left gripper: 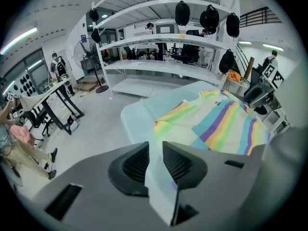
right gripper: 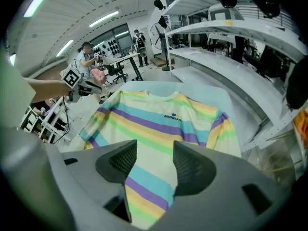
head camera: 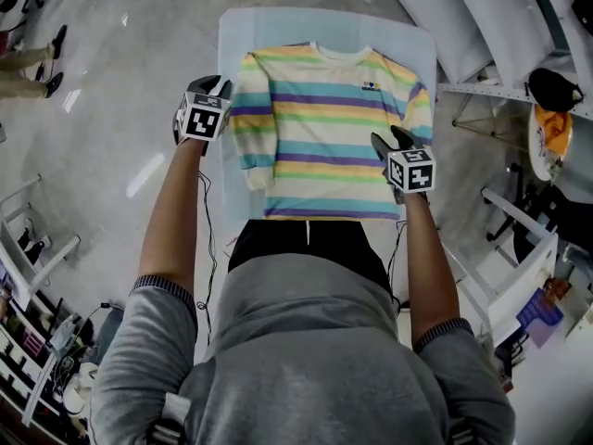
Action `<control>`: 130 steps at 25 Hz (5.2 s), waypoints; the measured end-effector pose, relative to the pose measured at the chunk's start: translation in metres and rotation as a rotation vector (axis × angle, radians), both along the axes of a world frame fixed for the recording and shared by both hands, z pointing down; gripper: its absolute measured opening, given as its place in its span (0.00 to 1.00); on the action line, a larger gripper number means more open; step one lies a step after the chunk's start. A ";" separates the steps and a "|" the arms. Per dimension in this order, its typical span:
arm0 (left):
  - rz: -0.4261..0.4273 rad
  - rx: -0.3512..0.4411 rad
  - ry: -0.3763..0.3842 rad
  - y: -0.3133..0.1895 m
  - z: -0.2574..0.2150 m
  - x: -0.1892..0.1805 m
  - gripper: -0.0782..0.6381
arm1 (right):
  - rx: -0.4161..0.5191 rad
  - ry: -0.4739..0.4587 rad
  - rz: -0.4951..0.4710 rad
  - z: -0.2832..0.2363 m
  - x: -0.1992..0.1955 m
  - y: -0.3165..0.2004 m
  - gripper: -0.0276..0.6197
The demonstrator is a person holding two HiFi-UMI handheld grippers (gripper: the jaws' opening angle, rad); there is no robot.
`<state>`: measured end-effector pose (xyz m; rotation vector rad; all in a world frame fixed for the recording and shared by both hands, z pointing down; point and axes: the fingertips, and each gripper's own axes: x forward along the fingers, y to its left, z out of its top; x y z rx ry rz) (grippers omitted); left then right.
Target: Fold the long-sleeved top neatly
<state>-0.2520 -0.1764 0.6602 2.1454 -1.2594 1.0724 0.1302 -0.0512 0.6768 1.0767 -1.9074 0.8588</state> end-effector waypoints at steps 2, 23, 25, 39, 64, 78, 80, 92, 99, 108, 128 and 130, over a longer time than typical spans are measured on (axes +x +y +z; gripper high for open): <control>-0.018 -0.006 0.022 0.020 -0.004 0.001 0.26 | 0.010 -0.009 -0.015 -0.004 -0.008 0.006 0.43; -0.258 0.009 0.102 0.226 0.001 0.068 0.52 | 0.101 -0.101 -0.181 -0.031 -0.040 0.111 0.48; -0.248 -0.001 0.085 0.236 0.014 0.081 0.52 | 0.095 -0.103 -0.184 -0.030 -0.036 0.122 0.48; -0.300 -0.030 -0.048 0.250 0.054 0.072 0.15 | 0.053 -0.072 -0.131 -0.009 0.018 0.162 0.48; -0.516 0.112 0.070 0.110 -0.125 -0.136 0.15 | 0.132 -0.031 -0.079 -0.104 -0.022 0.065 0.47; -0.586 0.138 0.094 0.094 -0.146 -0.149 0.16 | 0.172 -0.057 -0.089 -0.123 -0.024 0.026 0.48; -0.571 0.155 0.104 0.085 -0.160 -0.131 0.16 | 0.176 -0.072 -0.097 -0.123 -0.019 0.020 0.47; -0.427 0.215 0.141 0.042 -0.222 0.039 0.15 | 0.159 -0.129 -0.151 -0.116 0.031 -0.005 0.48; -0.354 0.239 0.160 0.017 -0.226 0.137 0.15 | 0.128 -0.141 -0.139 -0.099 0.079 -0.007 0.48; -0.315 0.204 0.122 0.012 -0.192 0.186 0.15 | 0.096 -0.151 -0.144 -0.085 0.119 -0.019 0.48; -0.194 0.109 0.241 0.047 -0.076 0.173 0.51 | 0.085 -0.178 -0.350 -0.013 -0.083 -0.056 0.46; -0.199 0.096 0.234 0.048 -0.061 0.167 0.51 | 0.076 -0.168 -0.350 0.006 -0.099 -0.058 0.45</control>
